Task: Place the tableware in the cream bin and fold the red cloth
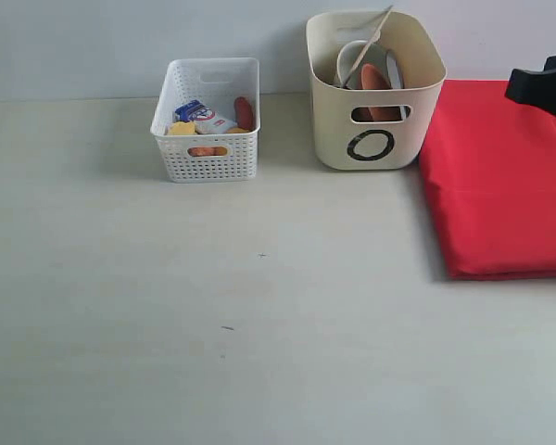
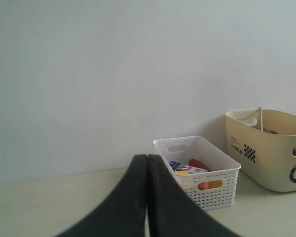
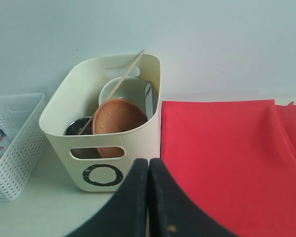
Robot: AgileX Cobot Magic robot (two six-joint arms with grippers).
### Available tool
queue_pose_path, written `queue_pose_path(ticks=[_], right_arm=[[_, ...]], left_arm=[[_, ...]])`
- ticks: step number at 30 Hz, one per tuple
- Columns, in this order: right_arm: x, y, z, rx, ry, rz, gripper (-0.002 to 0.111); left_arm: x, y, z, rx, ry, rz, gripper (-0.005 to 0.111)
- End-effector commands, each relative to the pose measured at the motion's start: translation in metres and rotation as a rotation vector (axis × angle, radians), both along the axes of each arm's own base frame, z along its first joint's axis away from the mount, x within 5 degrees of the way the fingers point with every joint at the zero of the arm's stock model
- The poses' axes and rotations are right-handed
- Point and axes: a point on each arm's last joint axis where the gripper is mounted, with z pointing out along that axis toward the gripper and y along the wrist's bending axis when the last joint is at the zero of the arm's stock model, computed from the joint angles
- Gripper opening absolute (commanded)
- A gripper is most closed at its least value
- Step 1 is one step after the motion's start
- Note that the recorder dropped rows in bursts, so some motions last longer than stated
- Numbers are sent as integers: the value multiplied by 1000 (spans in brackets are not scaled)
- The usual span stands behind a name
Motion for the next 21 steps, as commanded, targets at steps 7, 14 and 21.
queue_pose_path(ticks=[7, 14, 21], right_arm=[[-1, 0, 1, -5, -7, 2, 0], [-1, 0, 1, -5, -7, 2, 0], [-1, 0, 1, -5, -7, 2, 0]], left_arm=[[1, 6, -8, -16, 84, 67, 0], [2, 11, -18, -48, 199, 147, 0], [1, 11, -24, -64, 264, 162, 0]])
